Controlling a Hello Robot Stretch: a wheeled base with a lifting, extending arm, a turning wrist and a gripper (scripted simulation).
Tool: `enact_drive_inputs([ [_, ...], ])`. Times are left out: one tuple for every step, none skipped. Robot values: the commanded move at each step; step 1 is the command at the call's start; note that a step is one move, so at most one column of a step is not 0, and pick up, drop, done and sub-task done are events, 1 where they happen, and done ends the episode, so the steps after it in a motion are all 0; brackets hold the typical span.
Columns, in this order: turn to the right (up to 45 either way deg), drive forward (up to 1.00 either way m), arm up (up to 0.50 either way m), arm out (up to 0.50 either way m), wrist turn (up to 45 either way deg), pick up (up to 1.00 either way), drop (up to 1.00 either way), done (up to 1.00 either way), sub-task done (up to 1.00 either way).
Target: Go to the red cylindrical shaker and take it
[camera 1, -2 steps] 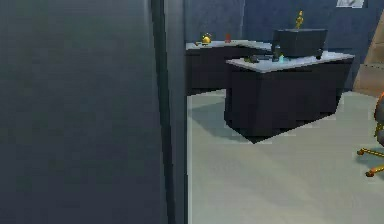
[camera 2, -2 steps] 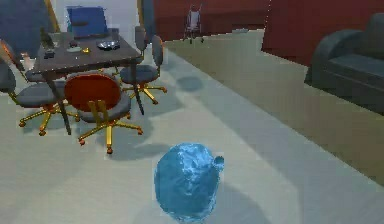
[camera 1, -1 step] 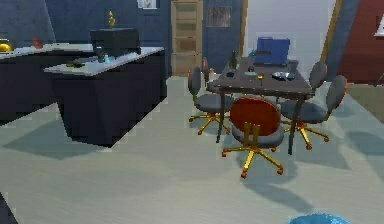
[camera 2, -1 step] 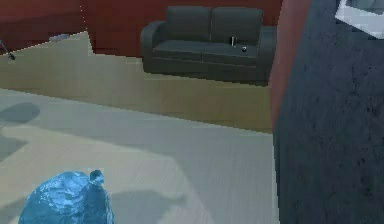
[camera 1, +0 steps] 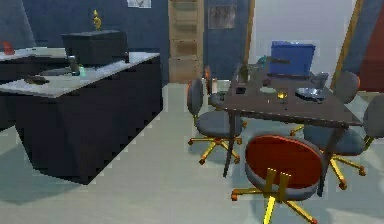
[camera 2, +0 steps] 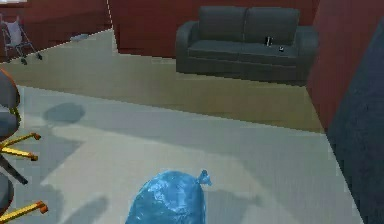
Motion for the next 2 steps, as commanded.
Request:
enact_drive_inputs([
  [-45.0,0.0,0.0,0.0,0.0,0.0,0.0,0.0,0.0],
  [-9.0,0.0,0.0,0.0,0.0,0.0,0.0,0.0,0.0],
])
